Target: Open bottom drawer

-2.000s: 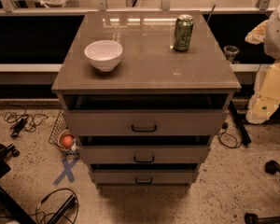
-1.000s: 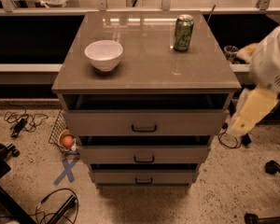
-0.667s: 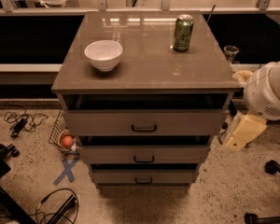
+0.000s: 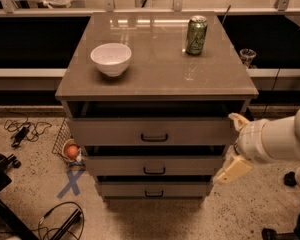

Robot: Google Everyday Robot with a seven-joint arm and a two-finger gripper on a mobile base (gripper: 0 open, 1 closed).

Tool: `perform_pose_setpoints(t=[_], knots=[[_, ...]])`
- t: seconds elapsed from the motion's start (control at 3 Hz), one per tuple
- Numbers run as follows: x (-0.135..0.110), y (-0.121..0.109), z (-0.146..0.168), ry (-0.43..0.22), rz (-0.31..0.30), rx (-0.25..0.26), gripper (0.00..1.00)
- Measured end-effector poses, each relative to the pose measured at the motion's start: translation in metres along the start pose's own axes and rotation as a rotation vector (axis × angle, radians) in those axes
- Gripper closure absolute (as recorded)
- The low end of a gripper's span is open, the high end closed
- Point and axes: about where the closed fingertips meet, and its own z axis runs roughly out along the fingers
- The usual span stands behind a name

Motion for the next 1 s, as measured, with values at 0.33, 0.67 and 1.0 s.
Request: perform_pose_setpoints(t=[0.33, 0.67, 1.0], knots=[[0.019, -0.016, 0.053, -0.129, 0.04, 0.075, 0.0], [0.041, -0.057, 0.09, -0.204, 0.093, 0.263, 0.0], [0.042, -0.052, 0.099, -0.201, 0.093, 0.23, 0.0]])
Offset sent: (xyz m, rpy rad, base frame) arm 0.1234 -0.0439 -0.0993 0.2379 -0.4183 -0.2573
